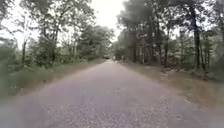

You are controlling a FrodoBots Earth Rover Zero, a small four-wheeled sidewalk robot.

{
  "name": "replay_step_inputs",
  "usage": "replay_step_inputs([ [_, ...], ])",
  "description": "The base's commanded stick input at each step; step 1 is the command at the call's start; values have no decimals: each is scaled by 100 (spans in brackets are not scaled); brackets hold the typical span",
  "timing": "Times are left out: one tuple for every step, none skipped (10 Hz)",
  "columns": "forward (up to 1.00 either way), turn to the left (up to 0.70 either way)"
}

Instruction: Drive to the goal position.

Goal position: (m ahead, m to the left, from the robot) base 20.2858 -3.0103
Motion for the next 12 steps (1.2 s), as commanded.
replay_step_inputs([
  [70, 0],
  [70, 0],
  [70, 0],
  [70, 0],
  [70, 0],
  [70, 0],
  [70, 0],
  [70, 0],
  [70, 0],
  [70, 0],
  [70, 0],
  [70, 0],
])
